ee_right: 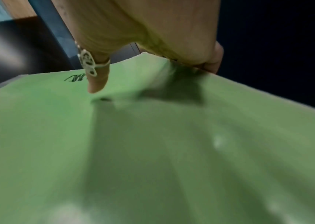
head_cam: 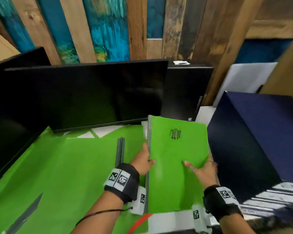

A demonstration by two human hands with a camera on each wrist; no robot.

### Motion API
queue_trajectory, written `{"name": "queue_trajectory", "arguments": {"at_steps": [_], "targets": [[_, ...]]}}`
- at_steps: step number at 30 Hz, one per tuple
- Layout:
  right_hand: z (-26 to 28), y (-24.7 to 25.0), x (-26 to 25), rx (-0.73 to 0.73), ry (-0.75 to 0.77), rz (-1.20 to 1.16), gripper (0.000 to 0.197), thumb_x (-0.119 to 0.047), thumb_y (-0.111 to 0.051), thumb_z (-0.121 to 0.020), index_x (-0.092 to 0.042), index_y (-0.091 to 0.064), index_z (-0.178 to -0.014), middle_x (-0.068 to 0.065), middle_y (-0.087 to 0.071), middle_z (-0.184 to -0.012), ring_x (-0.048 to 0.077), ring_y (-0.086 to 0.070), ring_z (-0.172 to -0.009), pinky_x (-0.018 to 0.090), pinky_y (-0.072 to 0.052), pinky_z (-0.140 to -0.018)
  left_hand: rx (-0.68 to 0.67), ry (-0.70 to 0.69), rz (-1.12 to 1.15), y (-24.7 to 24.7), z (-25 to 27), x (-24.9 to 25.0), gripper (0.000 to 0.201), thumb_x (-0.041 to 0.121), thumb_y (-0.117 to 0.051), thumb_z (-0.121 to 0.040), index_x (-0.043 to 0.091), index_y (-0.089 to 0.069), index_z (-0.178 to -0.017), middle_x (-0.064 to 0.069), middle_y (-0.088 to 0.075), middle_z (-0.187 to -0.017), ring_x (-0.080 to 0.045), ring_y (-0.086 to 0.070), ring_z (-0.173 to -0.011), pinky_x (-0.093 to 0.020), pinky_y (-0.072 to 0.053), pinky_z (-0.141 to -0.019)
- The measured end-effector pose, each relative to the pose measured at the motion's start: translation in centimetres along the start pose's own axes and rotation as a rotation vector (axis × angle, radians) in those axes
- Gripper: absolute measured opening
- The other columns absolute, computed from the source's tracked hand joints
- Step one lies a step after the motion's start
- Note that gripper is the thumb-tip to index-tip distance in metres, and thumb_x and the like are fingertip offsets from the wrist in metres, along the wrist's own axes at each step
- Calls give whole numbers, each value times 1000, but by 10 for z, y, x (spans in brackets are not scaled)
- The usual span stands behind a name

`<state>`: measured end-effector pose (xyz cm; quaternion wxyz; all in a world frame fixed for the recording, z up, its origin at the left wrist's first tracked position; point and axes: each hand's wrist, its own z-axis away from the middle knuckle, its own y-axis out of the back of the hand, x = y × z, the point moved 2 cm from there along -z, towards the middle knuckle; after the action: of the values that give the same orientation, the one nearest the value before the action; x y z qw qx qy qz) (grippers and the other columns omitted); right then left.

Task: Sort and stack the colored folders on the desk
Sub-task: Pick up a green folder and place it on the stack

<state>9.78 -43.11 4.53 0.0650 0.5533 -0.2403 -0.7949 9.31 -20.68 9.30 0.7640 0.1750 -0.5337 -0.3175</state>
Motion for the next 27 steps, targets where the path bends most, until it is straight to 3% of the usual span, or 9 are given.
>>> {"name": "queue_trajectory", "arguments": {"at_steps": [2, 5, 9, 13, 15, 17, 20, 23, 27], "targets": [[3, 2, 14, 57, -52, 214, 119, -40, -84, -62, -9, -8, -149, 22, -26, -150, 37, -27, -138, 45, -22, -113, 31, 27, -24, -23, -9, -12, 67, 14, -52, -94, 1, -11, -144, -16, -34, -148, -27, -37, -135, -29, -33, -107], [4, 1, 31, 70, -115, 483, 127, -55, -75, -66, -13, 11, -149, 18, -3, -156, 39, -11, -142, 51, -14, -115, 39, 33, -16, -52, -19, -30, 67, 18, -58, -91, 5, -20, -144, -14, -46, -141, -27, -46, -128, -29, -38, -103], [9, -13, 34, 21, -41, 744, 112, -55, -68, -74, -25, 10, -150, 11, 19, -156, 37, 5, -145, 55, -10, -115, 87, 46, -211, -65, -20, -49, 83, 41, -56, -88, 6, -12, -149, -15, -21, -152, -32, -25, -140, -35, -24, -115], [21, -45, 26, -144, 87, 862, 88, -55, -56, -83, -30, -6, -150, 8, 12, -158, 34, 1, -146, 56, -13, -114, 278, 75, -361, -39, -14, -75, 79, 45, -54, -88, 18, -12, -149, -12, -17, -152, -33, -18, -139, -41, -24, -114], [29, -67, 27, -258, 183, 847, 77, -52, -52, -87, -31, -13, -149, 5, 5, -159, 30, -1, -147, 54, -12, -115, 262, 145, -437, -20, -11, -95, 82, 43, -58, -86, 27, -9, -149, -12, -4, -157, -37, -7, -143, -50, -21, -116], [39, -91, 30, -387, 263, 869, 71, -52, -46, -90, -33, -11, -149, 6, 3, -159, 31, -2, -147, 53, -12, -116, 152, 262, -500, -3, -6, -125, 99, 52, -62, -79, 36, 8, -147, -9, 17, -156, -39, 11, -143, -63, -10, -112], [44, -118, 39, -490, 228, 935, 72, -59, -40, -90, -39, -3, -148, 2, 11, -158, 35, 5, -146, 59, -9, -114, 20, 389, -496, 17, 4, -169, 126, 75, -61, -62, 37, 30, -139, 2, 31, -152, -31, 22, -142, -73, -6, -105], [42, -127, 47, -475, 168, 1004, 82, -65, -42, -86, -40, 5, -148, 0, 20, -157, 36, 12, -145, 62, -5, -113, 53, 426, -465, 31, 19, -186, 140, 77, -66, -52, 33, 39, -135, 8, 28, -153, -25, 20, -144, -77, -8, -101], [34, -127, 43, -451, 122, 994, 95, -69, -50, -79, -38, 6, -148, 1, 21, -157, 37, 13, -144, 63, -8, -112, 98, 491, -430, 38, 34, -200, 146, 79, -67, -45, 35, 43, -130, 6, 29, -153, -26, 20, -144, -78, -9, -100]]}}
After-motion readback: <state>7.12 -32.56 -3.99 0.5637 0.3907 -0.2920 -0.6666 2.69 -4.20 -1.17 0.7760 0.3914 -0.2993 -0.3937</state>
